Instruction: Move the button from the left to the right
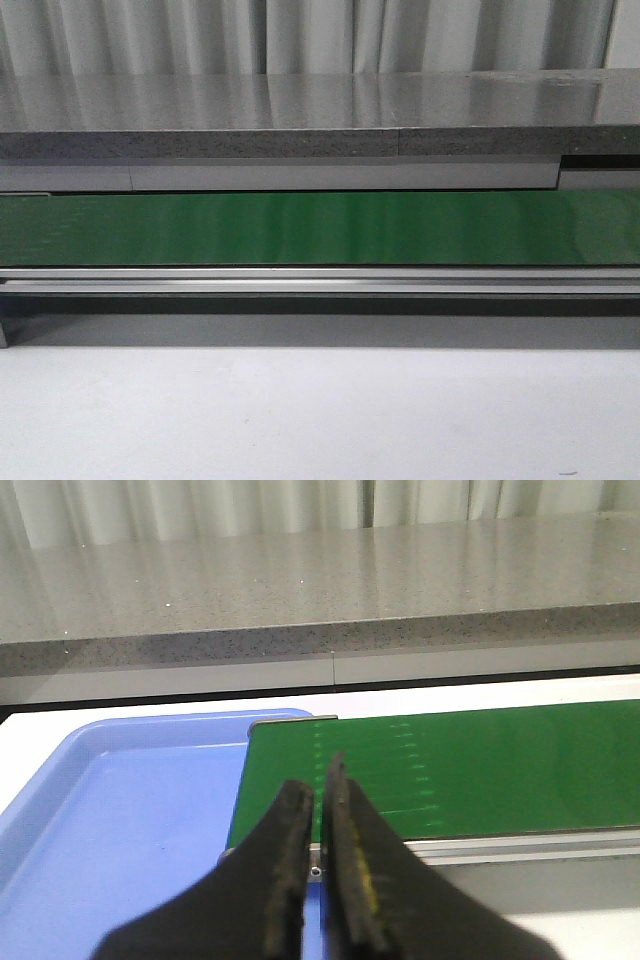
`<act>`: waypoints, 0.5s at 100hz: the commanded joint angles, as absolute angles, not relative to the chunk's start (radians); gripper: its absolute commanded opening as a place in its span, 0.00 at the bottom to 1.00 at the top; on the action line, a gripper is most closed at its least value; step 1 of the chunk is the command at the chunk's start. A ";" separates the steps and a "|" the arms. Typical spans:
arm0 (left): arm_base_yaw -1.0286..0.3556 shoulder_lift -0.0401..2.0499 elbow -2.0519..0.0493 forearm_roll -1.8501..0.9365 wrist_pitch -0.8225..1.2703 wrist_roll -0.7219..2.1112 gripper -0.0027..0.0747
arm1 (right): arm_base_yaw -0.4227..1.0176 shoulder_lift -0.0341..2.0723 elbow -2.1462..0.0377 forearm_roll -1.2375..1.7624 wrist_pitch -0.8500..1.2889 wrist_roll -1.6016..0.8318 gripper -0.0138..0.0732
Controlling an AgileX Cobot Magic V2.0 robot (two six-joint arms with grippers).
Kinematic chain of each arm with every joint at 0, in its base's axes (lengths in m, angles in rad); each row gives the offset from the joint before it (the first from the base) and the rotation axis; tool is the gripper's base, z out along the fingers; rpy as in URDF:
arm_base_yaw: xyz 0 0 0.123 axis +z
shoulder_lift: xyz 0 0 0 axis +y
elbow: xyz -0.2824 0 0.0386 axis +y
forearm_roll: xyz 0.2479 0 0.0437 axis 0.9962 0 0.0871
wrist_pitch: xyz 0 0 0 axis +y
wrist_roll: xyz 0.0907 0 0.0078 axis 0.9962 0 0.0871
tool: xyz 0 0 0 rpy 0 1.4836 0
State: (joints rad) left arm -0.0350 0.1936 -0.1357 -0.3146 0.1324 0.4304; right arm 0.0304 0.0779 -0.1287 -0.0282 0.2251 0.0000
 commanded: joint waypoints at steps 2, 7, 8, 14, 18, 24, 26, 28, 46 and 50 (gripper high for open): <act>-0.044 0.204 -0.164 -0.329 0.054 0.427 0.04 | 0.030 0.039 -0.099 -0.040 0.125 0.000 0.08; -0.044 0.204 -0.164 -0.329 0.054 0.427 0.04 | 0.030 0.017 -0.071 -0.040 0.114 0.000 0.08; -0.044 0.204 -0.164 -0.329 0.054 0.427 0.04 | 0.030 0.012 -0.067 -0.040 0.110 0.000 0.08; -0.044 0.204 -0.164 -0.329 0.054 0.427 0.04 | 0.030 -0.008 -0.035 -0.040 0.094 0.000 0.08; -0.044 0.204 -0.164 -0.329 0.054 0.427 0.04 | 0.030 -0.020 -0.021 -0.040 0.082 0.000 0.08; -0.044 0.204 -0.164 -0.329 0.054 0.427 0.04 | 0.030 -0.026 0.001 -0.039 0.066 0.011 0.08; -0.044 0.204 -0.164 -0.329 0.054 0.427 0.04 | 0.030 -0.026 0.007 -0.039 0.058 0.014 0.08; -0.044 0.204 -0.164 -0.329 0.054 0.427 0.04 | 0.030 -0.026 0.012 -0.039 0.053 0.016 0.08; -0.044 0.204 -0.164 -0.329 0.054 0.427 0.04 | 0.030 -0.026 0.030 -0.039 0.035 0.028 0.08; -0.044 0.206 -0.164 -0.329 0.054 0.427 0.04 | 0.030 -0.026 0.030 -0.039 0.035 0.028 0.08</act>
